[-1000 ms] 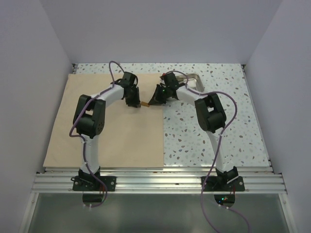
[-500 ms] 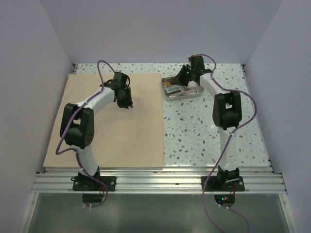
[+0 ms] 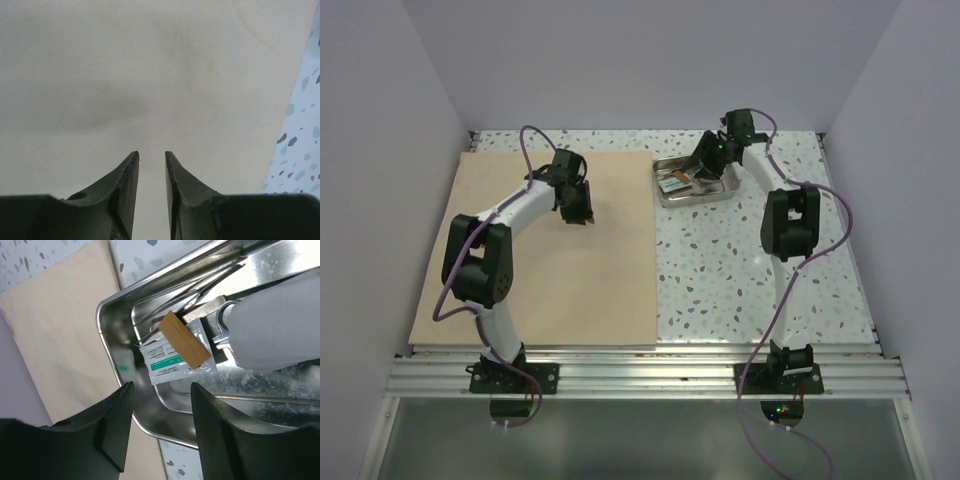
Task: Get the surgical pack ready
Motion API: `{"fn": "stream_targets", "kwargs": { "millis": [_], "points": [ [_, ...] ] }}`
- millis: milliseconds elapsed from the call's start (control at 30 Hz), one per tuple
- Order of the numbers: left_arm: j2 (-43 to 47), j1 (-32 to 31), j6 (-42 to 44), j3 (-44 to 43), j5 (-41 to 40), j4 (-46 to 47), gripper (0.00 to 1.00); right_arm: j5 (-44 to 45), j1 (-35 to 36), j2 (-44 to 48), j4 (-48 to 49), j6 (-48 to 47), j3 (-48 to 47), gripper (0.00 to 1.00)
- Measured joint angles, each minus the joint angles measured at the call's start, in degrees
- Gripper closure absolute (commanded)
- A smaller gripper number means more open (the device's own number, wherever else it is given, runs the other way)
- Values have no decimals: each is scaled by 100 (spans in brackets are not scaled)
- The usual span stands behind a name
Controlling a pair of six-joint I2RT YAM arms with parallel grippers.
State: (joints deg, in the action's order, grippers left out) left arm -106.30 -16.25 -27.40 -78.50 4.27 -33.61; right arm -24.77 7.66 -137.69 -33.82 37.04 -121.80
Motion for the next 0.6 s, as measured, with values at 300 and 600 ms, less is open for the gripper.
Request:
{"fn": "stream_targets", "kwargs": {
  "millis": [300,600],
  "points": [
    [168,0,24,46,-111,-127,67,1373,-44,422,-968,-251,501,48],
    [688,0,59,334,-306,-302,67,2280,-66,1187,-1657,509,623,44]
  ]
}}
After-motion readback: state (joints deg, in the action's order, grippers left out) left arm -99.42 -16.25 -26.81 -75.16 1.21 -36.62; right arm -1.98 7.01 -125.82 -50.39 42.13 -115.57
